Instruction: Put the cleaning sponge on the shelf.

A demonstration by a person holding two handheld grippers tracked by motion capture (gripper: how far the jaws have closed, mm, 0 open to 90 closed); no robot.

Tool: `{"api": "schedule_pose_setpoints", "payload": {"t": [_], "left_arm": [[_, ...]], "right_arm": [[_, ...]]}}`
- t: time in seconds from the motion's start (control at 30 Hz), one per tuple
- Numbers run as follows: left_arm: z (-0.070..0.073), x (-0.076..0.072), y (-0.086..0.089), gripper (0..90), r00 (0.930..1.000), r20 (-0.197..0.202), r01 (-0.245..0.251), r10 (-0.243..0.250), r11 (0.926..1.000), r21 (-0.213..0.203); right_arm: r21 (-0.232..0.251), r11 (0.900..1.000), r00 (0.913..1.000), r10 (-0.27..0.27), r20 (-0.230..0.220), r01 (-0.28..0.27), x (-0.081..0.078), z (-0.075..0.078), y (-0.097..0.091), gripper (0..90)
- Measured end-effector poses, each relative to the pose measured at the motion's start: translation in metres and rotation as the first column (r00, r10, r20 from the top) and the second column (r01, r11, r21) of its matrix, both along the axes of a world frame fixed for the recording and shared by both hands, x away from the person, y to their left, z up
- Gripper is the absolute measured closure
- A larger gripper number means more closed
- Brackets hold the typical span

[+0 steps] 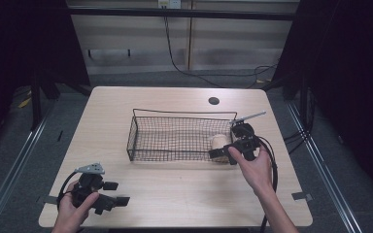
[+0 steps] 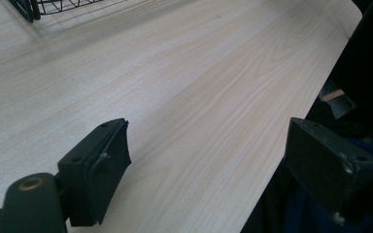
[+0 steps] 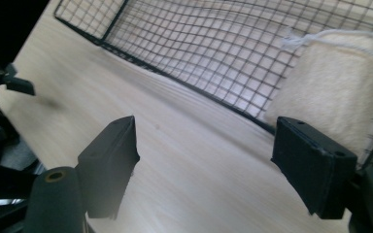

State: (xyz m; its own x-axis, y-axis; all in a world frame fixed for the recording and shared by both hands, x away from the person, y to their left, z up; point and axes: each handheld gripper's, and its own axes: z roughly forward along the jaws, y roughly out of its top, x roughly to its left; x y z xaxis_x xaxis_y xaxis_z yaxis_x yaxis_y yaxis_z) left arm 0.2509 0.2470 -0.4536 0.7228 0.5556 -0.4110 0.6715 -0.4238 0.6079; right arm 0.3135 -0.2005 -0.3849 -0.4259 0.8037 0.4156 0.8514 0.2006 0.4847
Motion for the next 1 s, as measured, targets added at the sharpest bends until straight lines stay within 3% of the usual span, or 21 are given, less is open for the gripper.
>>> {"api": "schedule_pose_setpoints", "payload": {"t": [0.1, 0.2, 0.37, 0.67, 0.9, 1.0], "left_arm": [[0.000, 0.000, 0.000, 16.3, 1.0000, -0.003, -0.003, 0.003, 1.0000, -0.001], [0.000, 0.000, -0.001, 16.3, 1.0000, 0.000, -0.004, 0.004, 1.0000, 0.003], [0.000, 0.000, 0.000, 16.3, 1.0000, 0.002, -0.005, 0.005, 1.0000, 0.003], [-0.001, 0.000, 0.000, 16.3, 1.0000, -0.001, -0.009, 0.009, 0.9999, 0.006], [-0.001, 0.000, 0.000, 16.3, 0.9999, -0.008, -0.007, 0.007, 0.9999, 0.010], [-0.002, 0.001, 0.001, 16.3, 0.9997, -0.017, -0.016, 0.016, 0.9999, 0.003]], "right_arm": [[-0.029, 0.9996, 0.9997, 0.005, 0.025, -0.005, -0.009, -0.002, 0.002, 22.6], [-0.006, 1.0000, 0.9992, 0.003, 0.041, -0.003, -0.017, -0.004, 0.001, 22.8], [-0.010, 0.9999, 0.9987, 0.010, 0.050, -0.010, -0.029, -0.013, -0.001, 23.5], [-0.048, 0.9989, 0.9969, 0.001, 0.079, 0.003, -0.055, -0.024, -0.005, 24.8], [-0.067, 0.9977, 0.9947, 0.002, 0.103, 0.005, -0.077, -0.045, -0.006, 23.7], [-0.069, 0.9976, 0.9958, 0.002, 0.092, 0.004, -0.077, -0.052, -0.007, 22.0]]}}
